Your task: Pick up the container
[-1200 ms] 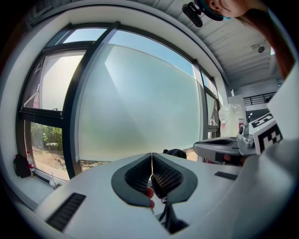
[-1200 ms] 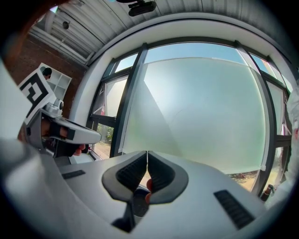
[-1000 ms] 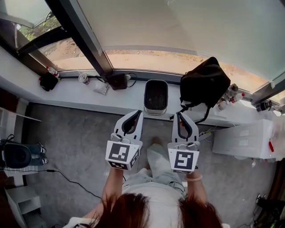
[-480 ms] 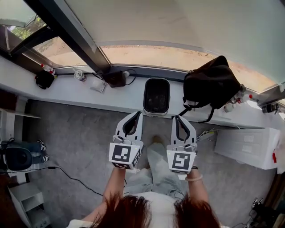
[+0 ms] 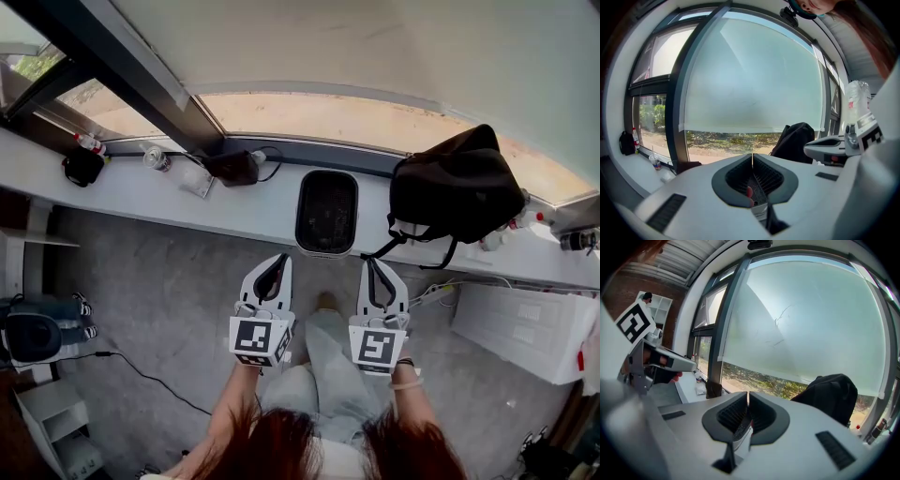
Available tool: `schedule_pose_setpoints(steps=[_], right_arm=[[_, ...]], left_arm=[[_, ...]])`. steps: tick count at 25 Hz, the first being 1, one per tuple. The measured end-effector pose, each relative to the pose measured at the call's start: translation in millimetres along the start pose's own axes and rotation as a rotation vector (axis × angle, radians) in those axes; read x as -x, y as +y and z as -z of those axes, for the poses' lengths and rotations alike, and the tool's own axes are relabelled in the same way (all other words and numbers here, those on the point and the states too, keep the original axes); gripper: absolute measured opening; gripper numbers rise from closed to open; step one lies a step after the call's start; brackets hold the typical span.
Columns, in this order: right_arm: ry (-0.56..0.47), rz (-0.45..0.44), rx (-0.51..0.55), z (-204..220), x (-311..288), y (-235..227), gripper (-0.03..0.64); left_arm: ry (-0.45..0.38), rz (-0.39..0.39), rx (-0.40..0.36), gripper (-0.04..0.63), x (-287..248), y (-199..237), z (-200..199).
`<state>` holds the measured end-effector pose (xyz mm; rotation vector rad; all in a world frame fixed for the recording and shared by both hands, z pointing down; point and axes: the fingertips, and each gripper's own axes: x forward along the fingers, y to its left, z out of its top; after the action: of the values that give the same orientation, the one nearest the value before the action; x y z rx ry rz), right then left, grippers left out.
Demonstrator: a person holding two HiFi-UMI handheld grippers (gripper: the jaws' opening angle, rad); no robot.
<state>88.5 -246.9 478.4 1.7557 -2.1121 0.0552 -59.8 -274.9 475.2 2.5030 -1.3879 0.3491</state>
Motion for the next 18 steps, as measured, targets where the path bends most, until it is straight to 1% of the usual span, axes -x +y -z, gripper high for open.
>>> schedule_pose_setpoints(steps=[6, 10, 18], right_arm=[[0.05, -0.028, -0.017, 40.6, -26.9, 6.4, 0.026], [0.085, -0.027, -0.042, 72.3, -41.2, 8.9, 0.026], [0.154, -0.028, -0.052, 139.6, -63.4, 20.7, 0.026]], left_arm=[[0.048, -0.032, 0.019, 0.017, -20.0, 21.3, 42.8], [0.085, -0.037, 0.016, 0.017, -32.7, 30.5, 73.5], [0.152, -0.039, 0.034, 0.017, -58.2, 46.2, 142.2]])
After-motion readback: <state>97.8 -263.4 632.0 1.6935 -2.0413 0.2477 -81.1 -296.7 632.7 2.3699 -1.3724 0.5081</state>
